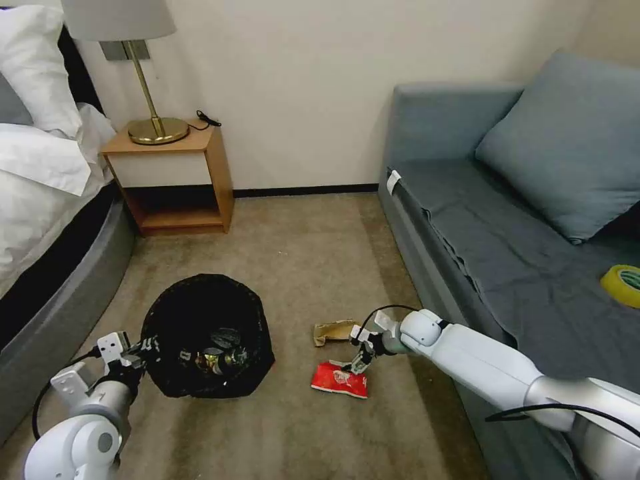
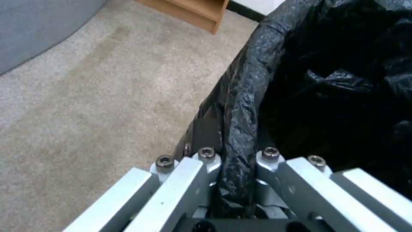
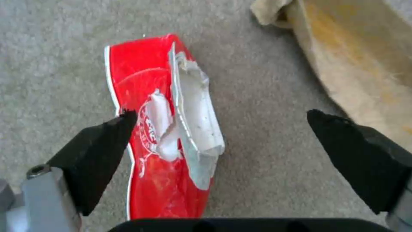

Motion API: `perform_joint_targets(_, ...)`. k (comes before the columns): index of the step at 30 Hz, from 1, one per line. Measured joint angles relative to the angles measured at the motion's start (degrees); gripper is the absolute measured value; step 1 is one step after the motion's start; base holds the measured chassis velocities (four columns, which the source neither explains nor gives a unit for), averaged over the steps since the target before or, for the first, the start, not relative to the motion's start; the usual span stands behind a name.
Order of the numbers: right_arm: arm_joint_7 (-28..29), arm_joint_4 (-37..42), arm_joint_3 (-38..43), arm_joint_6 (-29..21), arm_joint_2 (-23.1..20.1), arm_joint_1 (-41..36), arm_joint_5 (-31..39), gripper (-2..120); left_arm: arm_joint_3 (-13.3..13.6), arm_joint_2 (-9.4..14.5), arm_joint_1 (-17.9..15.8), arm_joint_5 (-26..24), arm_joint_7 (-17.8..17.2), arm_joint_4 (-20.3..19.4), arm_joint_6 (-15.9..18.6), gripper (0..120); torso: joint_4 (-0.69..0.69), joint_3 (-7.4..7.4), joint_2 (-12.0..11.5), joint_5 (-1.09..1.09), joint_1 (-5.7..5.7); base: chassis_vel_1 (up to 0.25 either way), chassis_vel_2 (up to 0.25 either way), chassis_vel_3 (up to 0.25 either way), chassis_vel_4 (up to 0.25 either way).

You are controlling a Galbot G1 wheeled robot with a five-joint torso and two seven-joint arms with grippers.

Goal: Pick up the trash bin, then pick up the garbage on the floor and place it into the trash bin.

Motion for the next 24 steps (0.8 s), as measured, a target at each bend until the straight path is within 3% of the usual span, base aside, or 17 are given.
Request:
perform_joint_targets(11,0.1,-2.5,-0.3,1.1,1.3,-0.9,-1.3,100,0.4,-0.2,-0.2,0.5,0.0,0.4,-0.1,4,-0.01,0.00,0.0,0.00,0.00,0.000,0.000,0.000,0.000)
perform_joint_targets(24,1.3,-8.5,1.1,2.4,5.7,-2.3,-3.0,100,0.7,0.1,-0.3,0.7,0.0,0.9,-0.4,4,0.00,0.00,0.0,0.00,0.00,0.000,0.000,0.000,0.000)
